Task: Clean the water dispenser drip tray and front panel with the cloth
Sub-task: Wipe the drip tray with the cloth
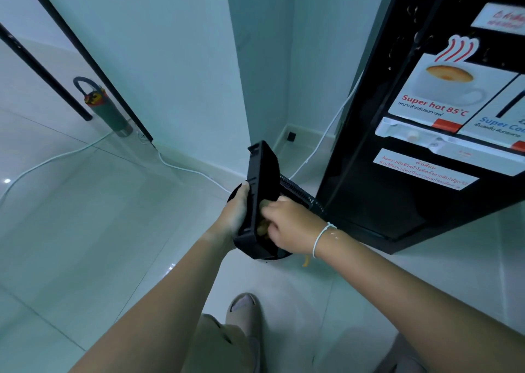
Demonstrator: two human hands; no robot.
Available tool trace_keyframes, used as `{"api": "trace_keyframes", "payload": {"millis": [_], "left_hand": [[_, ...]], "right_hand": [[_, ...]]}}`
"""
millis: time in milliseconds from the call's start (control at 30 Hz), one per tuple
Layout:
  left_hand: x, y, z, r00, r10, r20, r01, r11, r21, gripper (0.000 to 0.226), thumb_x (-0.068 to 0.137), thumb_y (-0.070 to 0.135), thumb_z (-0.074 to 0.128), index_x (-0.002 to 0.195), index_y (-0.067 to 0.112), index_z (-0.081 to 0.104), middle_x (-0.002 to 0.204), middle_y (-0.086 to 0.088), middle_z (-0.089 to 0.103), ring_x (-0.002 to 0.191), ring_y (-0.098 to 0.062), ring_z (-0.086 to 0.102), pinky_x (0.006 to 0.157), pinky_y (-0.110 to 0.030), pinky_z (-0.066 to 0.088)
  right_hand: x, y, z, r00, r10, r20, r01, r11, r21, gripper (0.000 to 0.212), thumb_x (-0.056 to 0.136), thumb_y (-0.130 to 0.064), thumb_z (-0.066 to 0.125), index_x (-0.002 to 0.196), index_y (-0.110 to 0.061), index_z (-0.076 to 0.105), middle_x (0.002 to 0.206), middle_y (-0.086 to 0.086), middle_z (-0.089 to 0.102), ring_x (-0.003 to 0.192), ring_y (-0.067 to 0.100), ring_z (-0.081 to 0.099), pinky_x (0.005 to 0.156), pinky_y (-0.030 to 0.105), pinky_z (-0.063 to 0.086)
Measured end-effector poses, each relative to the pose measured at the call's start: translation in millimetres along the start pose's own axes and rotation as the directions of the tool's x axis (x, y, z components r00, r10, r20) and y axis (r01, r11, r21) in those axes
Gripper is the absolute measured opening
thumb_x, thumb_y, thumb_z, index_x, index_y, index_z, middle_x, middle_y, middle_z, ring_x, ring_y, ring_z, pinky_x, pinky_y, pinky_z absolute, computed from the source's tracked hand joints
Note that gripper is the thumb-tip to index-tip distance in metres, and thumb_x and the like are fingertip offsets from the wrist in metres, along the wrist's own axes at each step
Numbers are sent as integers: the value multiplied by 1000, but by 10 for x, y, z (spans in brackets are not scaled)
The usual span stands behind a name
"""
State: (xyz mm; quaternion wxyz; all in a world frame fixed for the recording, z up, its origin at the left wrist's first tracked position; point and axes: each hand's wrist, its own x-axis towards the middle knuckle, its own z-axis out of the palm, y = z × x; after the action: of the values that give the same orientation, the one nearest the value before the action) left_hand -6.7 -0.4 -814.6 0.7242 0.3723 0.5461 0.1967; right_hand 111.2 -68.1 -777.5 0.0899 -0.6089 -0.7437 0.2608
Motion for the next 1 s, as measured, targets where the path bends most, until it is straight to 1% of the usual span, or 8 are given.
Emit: {"api": "trace_keyframes", "payload": {"millis": [100, 267, 367, 467, 567, 667, 800, 1000], "left_hand": [[31, 49, -40, 998, 31, -51, -29, 999, 37, 41, 97, 43, 38, 82, 12, 60, 75, -7, 66, 53, -11, 64, 44, -16, 46], [-108, 81, 5, 994, 104, -34, -101, 992, 74, 46, 99, 41, 31, 74, 13, 58, 48, 5, 66, 43, -4, 62, 39, -11, 44], [-35, 44, 1, 989, 145, -29, -141, 984, 105, 51, 94, 50, 30, 82, 13, 63, 78, -4, 73, 73, -14, 69, 75, -24, 55], [-8, 13, 26, 977, 215, -7, -211, 965, 152, 61, 82, 66, 31, 102, 21, 68, 109, -6, 71, 107, -24, 64, 103, -48, 42], [-97, 19, 72, 950, 313, 14, -306, 914, 266, 49, 93, 54, 28, 112, 26, 64, 111, 2, 69, 110, -15, 62, 100, -34, 44], [-231, 11, 110, 908, 411, 83, -408, 817, 409, 42, 102, 36, 22, 125, 22, 55, 99, 12, 65, 90, 5, 59, 78, -7, 41], [-286, -100, 69, 876, 444, 189, -476, 733, 485, 40, 103, 34, 22, 136, 35, 44, 126, 15, 58, 112, 6, 51, 96, -12, 35], [-315, -96, -8, 942, 299, 152, -334, 874, 354, 40, 101, 41, 26, 129, 33, 53, 117, 9, 66, 107, -6, 60, 92, -24, 45]], "right_hand": [[-65, -82, 87, 995, 92, 43, -100, 959, 264, 30, 80, -4, 47, 58, -19, 33, 59, 0, 45, 70, 24, 45, 59, 29, 30], [-62, -55, 77, 956, 220, 196, -294, 682, 669, 30, 81, 2, 44, 64, -20, 55, 64, -1, 56, 60, 8, 49, 62, 22, 41], [-67, -11, 93, 921, 291, 260, -374, 466, 802, 35, 80, 8, 41, 69, -18, 62, 65, 3, 57, 57, 10, 51, 58, 20, 44], [-66, 45, 98, 866, 410, 285, -420, 289, 860, 22, 80, 9, 42, 80, 6, 63, 68, 9, 53, 55, 14, 47, 52, 21, 41], [-13, 127, 26, 796, 536, 280, -407, 133, 904, 28, 79, 5, 46, 101, 20, 55, 83, 15, 51, 67, 23, 47, 58, 28, 40], [62, 214, -162, 724, 615, 312, -355, -56, 933, 7, 83, 0, 48, 85, 2, 55, 76, 17, 52, 60, 26, 52, 52, 32, 49], [117, 305, -495, 734, 579, 356, -185, -334, 924, 7, 90, -5, 39, 88, -4, 46, 74, 17, 53, 48, 26, 55, 48, 33, 50], [8, 496, -570, 681, 690, 245, -10, -326, 945, 11, 87, -10, 42, 78, -10, 49, 76, 10, 53, 63, 24, 57, 59, 34, 49]]}}
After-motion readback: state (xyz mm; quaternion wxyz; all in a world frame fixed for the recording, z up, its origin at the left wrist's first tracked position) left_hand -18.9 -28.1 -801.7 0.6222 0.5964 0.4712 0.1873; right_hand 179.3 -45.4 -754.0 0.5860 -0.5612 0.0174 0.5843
